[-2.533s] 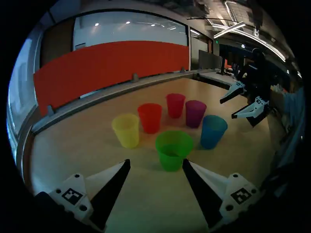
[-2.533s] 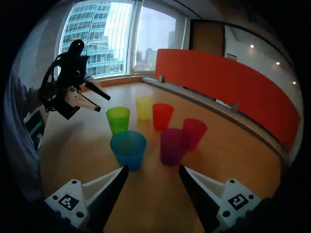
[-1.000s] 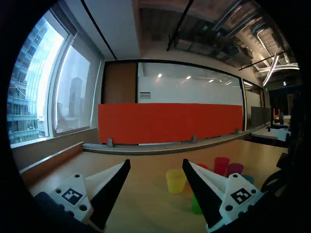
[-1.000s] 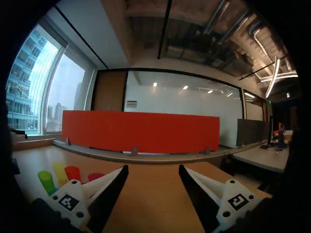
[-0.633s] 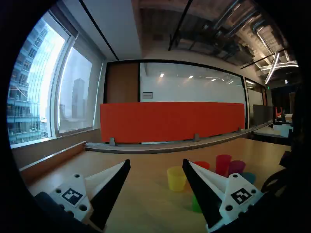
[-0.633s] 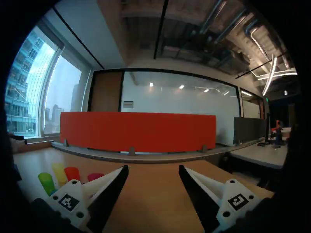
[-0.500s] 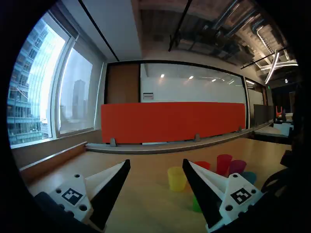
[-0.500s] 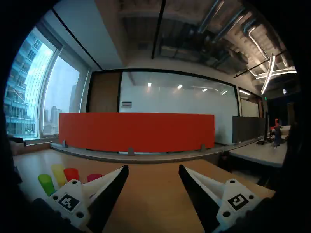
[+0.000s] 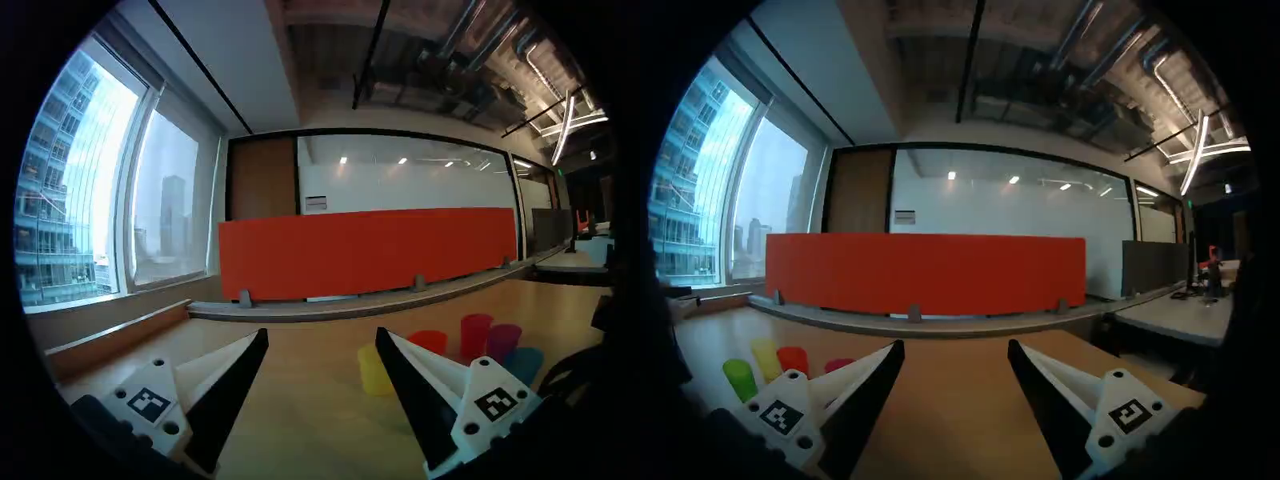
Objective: Pour water
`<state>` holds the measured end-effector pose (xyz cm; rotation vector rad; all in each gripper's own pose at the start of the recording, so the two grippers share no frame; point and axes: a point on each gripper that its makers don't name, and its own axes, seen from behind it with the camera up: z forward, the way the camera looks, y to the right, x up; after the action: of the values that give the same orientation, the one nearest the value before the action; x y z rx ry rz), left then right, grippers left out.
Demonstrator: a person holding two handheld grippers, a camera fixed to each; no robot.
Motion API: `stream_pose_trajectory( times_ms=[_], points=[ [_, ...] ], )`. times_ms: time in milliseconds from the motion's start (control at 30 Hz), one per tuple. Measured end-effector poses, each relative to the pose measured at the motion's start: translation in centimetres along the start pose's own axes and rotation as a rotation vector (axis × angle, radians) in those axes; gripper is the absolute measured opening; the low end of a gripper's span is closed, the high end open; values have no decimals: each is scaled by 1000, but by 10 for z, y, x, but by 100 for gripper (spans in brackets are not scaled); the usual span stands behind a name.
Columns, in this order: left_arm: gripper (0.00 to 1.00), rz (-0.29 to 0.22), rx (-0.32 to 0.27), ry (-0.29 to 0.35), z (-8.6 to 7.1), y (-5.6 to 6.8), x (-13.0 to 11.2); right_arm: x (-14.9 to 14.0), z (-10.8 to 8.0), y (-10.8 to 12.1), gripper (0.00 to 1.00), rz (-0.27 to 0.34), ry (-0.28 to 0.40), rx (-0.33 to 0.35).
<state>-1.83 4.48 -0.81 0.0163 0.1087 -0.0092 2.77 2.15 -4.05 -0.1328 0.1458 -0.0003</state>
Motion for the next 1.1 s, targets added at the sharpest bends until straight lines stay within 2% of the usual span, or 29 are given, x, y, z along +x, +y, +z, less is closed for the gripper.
stream_pose_trajectory(
  times_ms=[167,767,1100],
  points=[
    [100,-3,-16,-10,2,4,-12,-3,-2,-3,100,6,-9,5],
    [100,-33,25,-52,5,-24,-49,-9,2,-7,100,48,-20,0],
    [100,-57,20,-64,5,-26,-56,-7,3,-8,100,35,-18,0]
  ],
)
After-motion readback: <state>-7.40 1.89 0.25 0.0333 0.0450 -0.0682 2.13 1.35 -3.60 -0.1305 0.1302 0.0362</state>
